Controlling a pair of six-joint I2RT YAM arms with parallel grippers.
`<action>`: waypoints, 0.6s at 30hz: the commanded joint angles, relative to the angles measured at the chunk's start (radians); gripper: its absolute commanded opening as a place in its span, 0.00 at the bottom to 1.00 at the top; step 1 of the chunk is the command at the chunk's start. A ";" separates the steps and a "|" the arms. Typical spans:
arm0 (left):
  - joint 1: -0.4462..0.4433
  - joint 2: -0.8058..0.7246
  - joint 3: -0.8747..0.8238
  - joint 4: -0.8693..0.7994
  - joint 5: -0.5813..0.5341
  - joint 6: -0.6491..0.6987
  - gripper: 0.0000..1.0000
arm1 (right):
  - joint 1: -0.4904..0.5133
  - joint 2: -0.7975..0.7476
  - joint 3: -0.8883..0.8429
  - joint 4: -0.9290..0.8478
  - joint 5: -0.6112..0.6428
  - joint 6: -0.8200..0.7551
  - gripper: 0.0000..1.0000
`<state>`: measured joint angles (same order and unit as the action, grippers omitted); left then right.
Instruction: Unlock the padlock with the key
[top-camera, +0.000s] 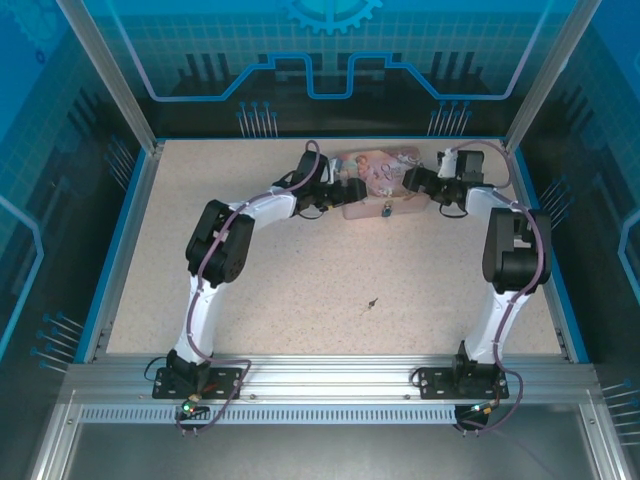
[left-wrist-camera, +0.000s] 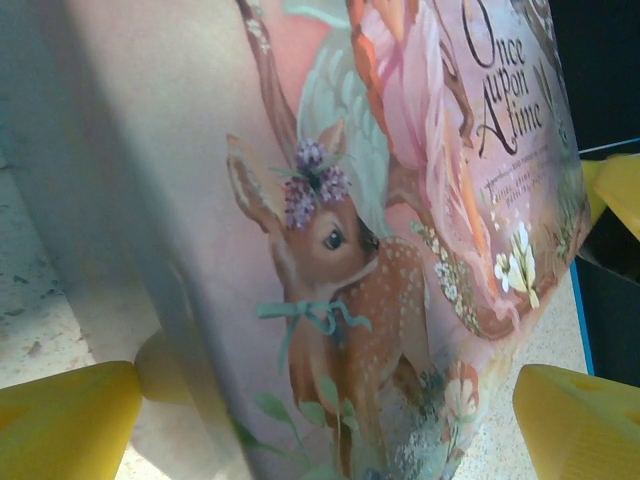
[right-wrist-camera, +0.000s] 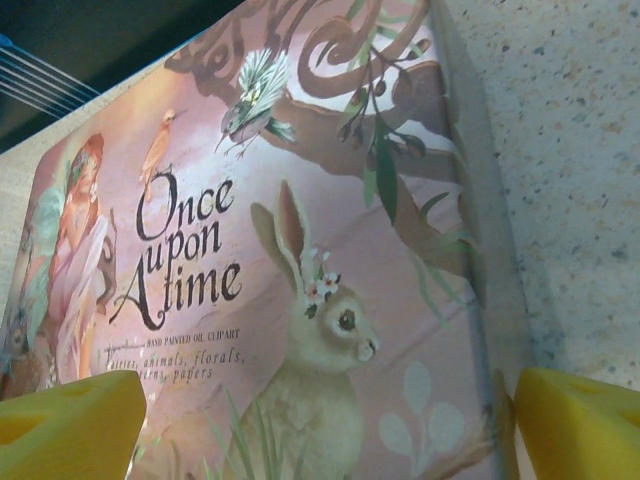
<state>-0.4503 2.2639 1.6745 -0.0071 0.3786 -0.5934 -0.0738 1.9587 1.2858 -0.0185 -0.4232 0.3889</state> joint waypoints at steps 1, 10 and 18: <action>-0.005 -0.059 -0.025 -0.027 -0.004 0.038 0.97 | 0.059 -0.086 -0.086 0.017 -0.081 0.016 0.95; 0.034 -0.271 -0.308 0.024 -0.069 0.049 0.96 | 0.198 -0.254 -0.279 0.062 -0.061 0.038 0.96; 0.099 -0.424 -0.518 0.044 -0.094 0.055 0.96 | 0.379 -0.346 -0.464 0.164 0.020 0.132 0.97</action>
<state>-0.3504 1.8999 1.1912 -0.0101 0.2432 -0.5491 0.2359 1.6398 0.8749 0.0837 -0.3740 0.4614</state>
